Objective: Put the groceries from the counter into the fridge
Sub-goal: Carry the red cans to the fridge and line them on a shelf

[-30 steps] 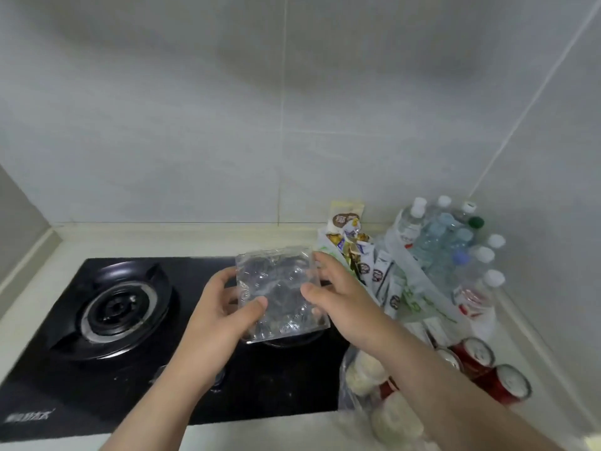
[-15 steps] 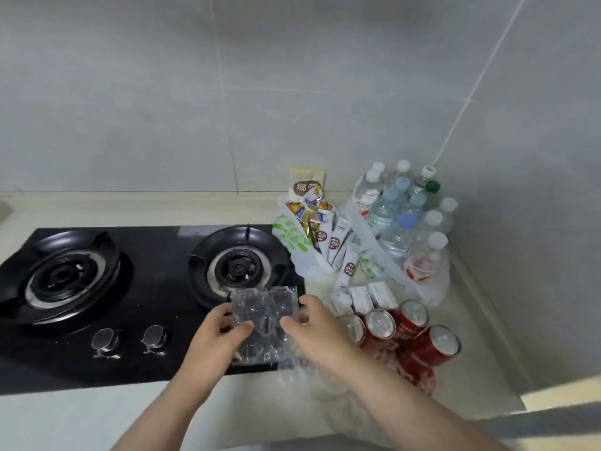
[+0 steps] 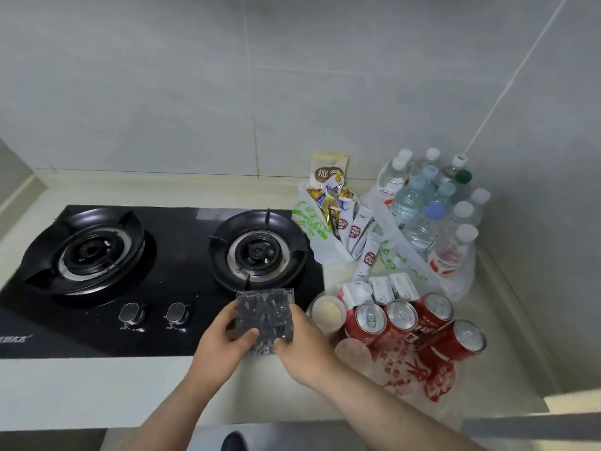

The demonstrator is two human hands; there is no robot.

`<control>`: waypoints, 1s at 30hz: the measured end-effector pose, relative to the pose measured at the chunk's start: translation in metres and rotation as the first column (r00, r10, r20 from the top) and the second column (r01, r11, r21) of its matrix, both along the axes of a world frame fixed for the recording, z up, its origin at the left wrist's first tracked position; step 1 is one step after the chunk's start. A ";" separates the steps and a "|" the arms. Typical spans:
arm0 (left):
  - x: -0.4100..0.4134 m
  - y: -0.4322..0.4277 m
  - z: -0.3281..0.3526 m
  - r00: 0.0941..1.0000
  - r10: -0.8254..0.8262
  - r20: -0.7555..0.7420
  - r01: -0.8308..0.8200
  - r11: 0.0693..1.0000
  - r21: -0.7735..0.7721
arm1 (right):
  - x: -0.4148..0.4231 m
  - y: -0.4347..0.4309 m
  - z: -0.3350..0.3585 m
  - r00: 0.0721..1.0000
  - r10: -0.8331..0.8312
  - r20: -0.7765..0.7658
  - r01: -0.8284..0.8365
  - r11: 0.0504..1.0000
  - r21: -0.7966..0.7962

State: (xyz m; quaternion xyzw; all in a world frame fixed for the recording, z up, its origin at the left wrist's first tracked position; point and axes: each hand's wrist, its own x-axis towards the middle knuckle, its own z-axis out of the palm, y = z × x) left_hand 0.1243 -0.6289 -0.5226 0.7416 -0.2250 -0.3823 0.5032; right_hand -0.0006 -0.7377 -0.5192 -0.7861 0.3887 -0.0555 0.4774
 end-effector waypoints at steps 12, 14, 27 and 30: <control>0.015 -0.002 -0.027 0.992 -0.126 0.005 0.126 0.992 0.028 | 0.002 -0.004 -0.022 0.998 -0.005 -0.056 0.009 0.997 0.074; 0.014 -0.003 -0.026 0.992 -0.123 0.019 0.122 0.992 0.032 | 0.002 -0.005 -0.021 0.997 0.006 -0.075 0.001 0.996 0.085; -0.002 -0.004 0.010 0.935 -0.014 0.356 -0.013 0.997 0.074 | -0.038 -0.019 0.046 0.984 0.138 -0.115 -0.131 0.989 0.064; -0.014 -0.014 0.023 0.898 -0.017 0.439 0.013 1.000 0.011 | -0.054 -0.030 0.060 0.997 0.081 0.005 -0.081 0.995 0.061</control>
